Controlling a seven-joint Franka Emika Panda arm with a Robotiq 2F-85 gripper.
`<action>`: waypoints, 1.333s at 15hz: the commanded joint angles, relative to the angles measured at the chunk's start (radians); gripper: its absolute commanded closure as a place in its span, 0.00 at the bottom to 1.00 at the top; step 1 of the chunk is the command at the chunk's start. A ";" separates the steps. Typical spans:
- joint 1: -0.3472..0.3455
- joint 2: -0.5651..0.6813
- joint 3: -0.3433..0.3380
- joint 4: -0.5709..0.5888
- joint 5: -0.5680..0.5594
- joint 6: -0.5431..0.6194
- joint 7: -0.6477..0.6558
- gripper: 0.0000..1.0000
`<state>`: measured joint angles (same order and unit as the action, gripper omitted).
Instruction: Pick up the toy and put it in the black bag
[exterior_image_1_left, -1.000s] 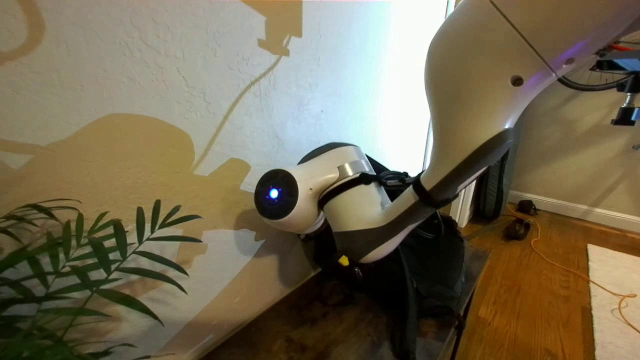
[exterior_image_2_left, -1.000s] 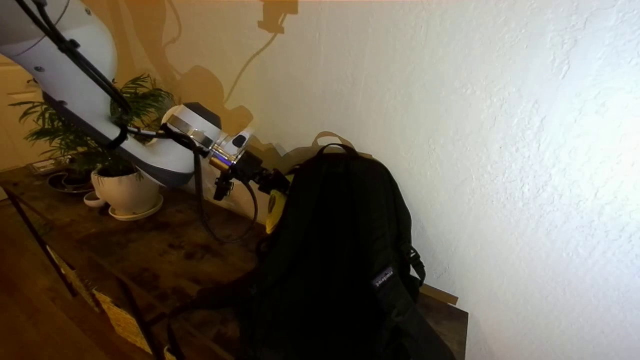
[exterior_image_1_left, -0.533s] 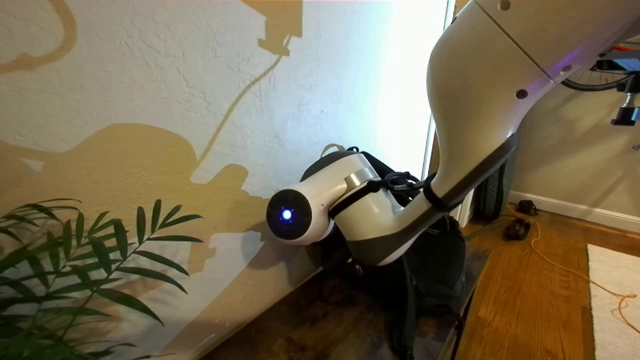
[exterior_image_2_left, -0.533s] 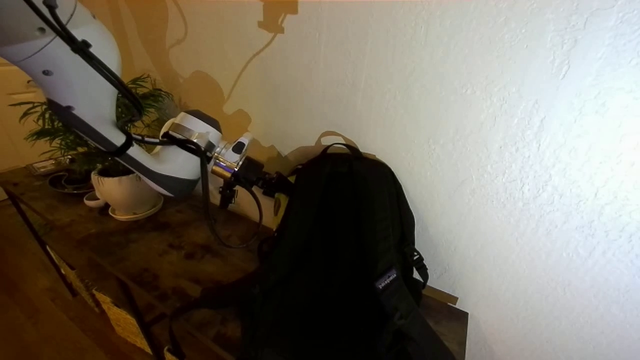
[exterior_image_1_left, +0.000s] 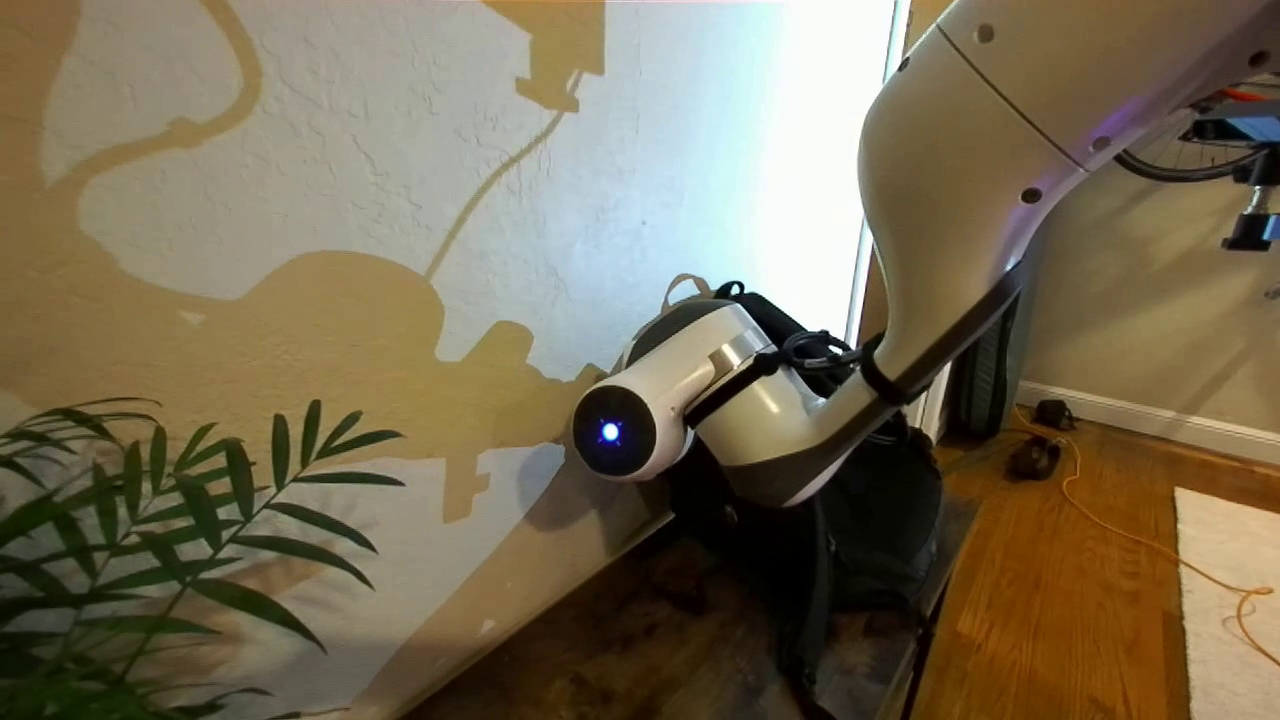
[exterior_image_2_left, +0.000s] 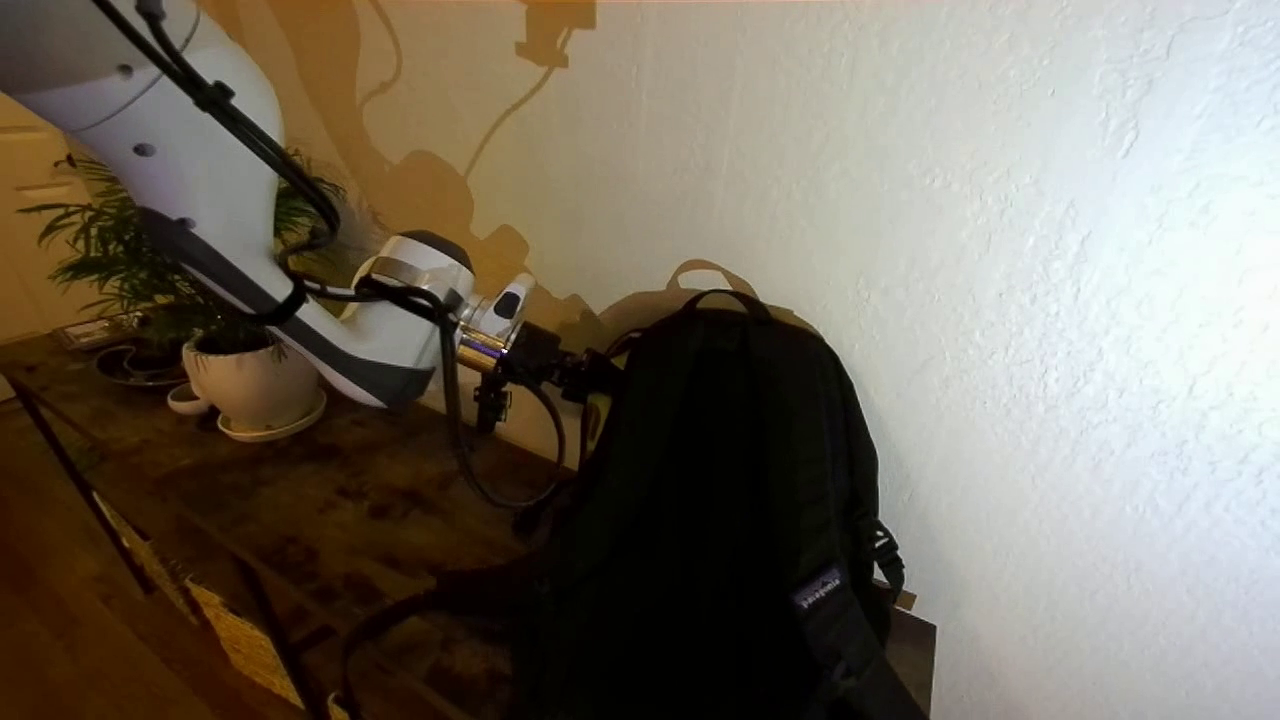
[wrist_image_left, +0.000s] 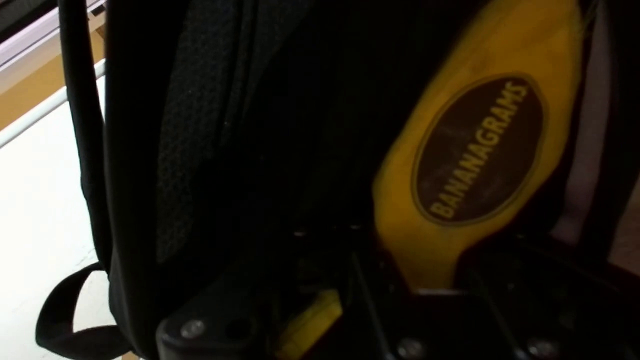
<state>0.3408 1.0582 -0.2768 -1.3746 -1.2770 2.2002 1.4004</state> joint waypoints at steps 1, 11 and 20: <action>-0.054 -0.007 0.027 0.021 -0.098 -0.034 0.014 0.92; -0.096 -0.035 0.104 0.016 -0.117 -0.056 0.018 0.10; -0.103 -0.095 0.179 -0.002 -0.054 -0.056 0.011 0.00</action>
<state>0.2571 1.0363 -0.1493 -1.3179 -1.3476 2.1574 1.4023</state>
